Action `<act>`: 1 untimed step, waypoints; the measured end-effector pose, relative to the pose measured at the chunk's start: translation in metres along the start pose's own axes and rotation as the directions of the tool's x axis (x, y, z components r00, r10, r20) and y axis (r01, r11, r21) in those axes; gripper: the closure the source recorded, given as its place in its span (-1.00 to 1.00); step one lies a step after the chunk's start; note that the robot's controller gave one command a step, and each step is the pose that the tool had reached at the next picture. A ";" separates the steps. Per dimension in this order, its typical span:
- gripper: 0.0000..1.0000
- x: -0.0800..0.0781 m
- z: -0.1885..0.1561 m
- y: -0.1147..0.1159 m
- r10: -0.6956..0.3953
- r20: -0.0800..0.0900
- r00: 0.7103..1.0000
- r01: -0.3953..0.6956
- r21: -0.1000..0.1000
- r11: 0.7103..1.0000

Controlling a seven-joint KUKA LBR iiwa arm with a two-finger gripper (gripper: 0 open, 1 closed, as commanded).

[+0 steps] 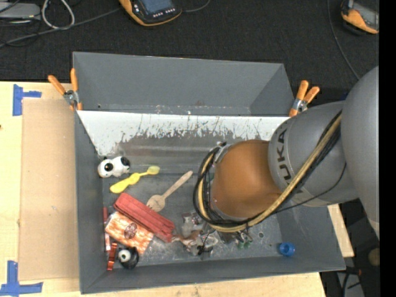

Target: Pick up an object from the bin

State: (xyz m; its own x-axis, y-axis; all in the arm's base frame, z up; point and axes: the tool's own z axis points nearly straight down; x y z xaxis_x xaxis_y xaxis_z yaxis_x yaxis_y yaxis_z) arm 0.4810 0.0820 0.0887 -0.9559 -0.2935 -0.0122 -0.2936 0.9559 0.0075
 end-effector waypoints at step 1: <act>1.00 0.000 0.000 0.000 0.001 0.000 1.000 -0.001 0.000 1.000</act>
Offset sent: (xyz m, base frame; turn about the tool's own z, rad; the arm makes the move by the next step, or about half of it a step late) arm 0.0016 -0.0073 0.0924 -0.0057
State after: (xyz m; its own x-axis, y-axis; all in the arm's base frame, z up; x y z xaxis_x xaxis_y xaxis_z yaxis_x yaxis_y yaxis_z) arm 0.4810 0.0818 0.0886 -0.9563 -0.2921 -0.0121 -0.2922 0.9563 0.0076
